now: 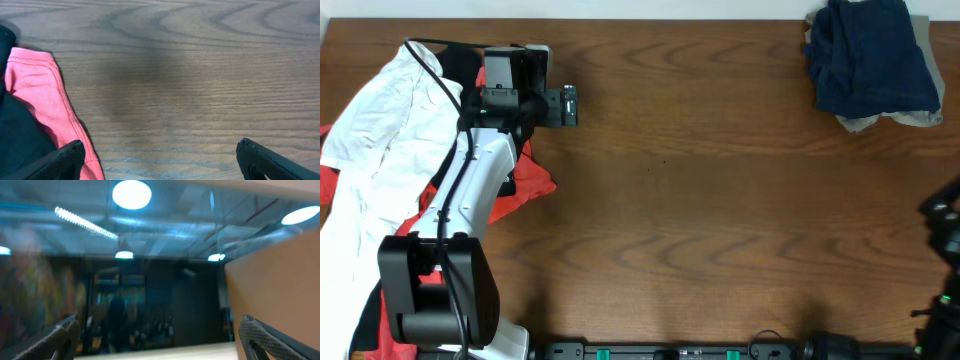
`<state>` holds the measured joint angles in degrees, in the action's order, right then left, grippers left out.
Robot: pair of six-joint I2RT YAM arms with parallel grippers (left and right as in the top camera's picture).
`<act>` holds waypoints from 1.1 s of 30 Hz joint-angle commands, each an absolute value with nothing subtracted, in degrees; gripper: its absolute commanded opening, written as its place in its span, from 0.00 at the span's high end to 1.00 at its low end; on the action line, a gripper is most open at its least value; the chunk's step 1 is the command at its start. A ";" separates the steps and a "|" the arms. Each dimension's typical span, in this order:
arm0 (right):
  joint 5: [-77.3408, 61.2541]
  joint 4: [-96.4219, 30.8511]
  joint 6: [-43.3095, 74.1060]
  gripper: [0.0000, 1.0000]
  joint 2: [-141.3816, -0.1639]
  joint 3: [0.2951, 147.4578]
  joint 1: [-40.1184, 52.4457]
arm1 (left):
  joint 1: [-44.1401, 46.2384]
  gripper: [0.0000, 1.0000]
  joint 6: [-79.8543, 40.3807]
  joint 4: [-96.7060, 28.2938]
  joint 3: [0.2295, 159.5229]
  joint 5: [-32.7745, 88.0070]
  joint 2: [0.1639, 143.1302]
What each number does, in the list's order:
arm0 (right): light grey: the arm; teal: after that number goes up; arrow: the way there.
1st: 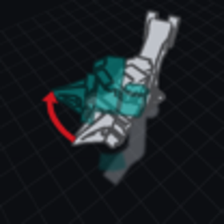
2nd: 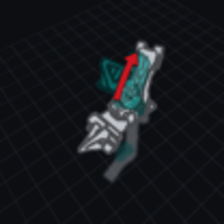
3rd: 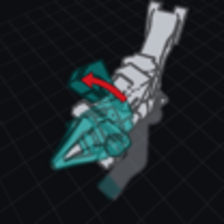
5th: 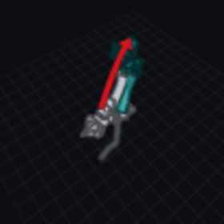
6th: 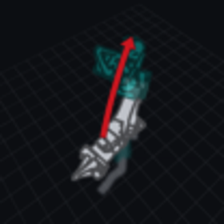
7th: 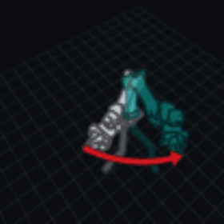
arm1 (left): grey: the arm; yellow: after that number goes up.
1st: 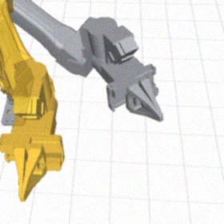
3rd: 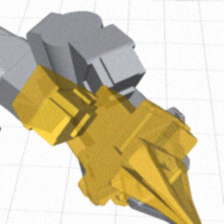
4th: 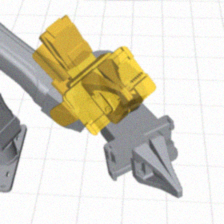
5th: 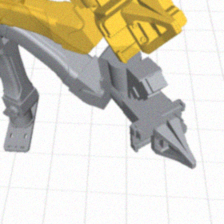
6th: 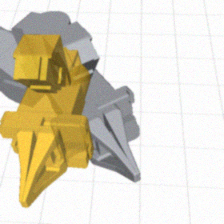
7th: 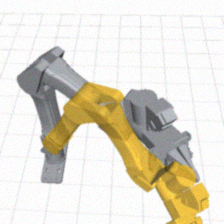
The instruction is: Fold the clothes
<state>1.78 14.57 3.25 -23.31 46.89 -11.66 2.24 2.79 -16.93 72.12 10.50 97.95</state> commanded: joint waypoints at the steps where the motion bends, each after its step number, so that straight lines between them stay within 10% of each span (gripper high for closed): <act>1: -2.02 14.81 3.16 0.01 -19.57 38.22 -10.50 | 2.00 0.02 2.48 -17.12 72.44 10.44 98.50; 33: -1.37 5.80 2.55 0.01 -0.27 0.30 -0.34 | 2.00 0.02 2.48 -17.12 72.44 10.44 98.50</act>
<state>-1.52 7.77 3.14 -1.10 0.38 -1.30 2.24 2.79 -16.93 72.12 10.52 97.95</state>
